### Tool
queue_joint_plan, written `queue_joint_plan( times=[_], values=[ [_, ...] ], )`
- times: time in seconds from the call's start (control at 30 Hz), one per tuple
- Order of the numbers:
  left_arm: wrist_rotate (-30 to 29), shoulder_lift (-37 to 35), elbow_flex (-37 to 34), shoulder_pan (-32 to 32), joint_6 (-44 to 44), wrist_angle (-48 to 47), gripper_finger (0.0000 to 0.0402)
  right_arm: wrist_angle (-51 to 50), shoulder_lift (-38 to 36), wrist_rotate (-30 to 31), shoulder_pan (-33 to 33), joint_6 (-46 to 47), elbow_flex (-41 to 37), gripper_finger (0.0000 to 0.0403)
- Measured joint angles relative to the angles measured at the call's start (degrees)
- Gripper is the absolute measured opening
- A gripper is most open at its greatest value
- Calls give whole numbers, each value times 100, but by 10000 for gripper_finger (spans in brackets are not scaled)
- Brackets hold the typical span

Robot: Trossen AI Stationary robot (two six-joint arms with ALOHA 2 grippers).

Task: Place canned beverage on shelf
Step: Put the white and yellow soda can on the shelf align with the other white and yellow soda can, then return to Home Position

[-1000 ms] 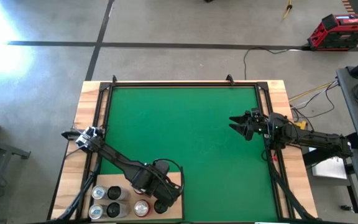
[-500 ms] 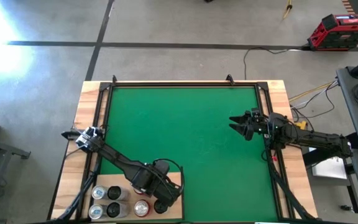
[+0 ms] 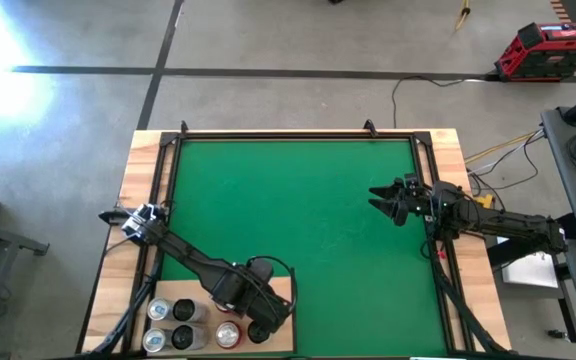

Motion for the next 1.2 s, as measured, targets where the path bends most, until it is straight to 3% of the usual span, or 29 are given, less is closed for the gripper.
queue_joint_plan(
  times=[0.33, 0.6, 0.8, 1.0, 1.13, 1.2],
  values=[
    [-493, 0, 586, 13, 704, -254, 344, 0, 0, 0, 0, 0, 0, 318],
    [-1768, -8, 1202, 86, 1151, -1094, 342, 0, 0, 0, 0, 0, 0, 318],
    [-2782, -494, 1130, 303, 2470, -1088, 326, 0, 0, 1, -1, 0, 0, 318],
    [-2889, -1597, 105, 677, 3485, -1078, 308, 0, 0, 0, 0, 2, 0, 318],
    [-3009, -2805, -1312, 1015, 3452, -995, 298, 0, 0, 0, 0, 0, 0, 318],
    [-3136, -3441, -2156, 1164, 3469, -496, 296, 0, 0, 0, -1, 2, 0, 318]
  ],
)
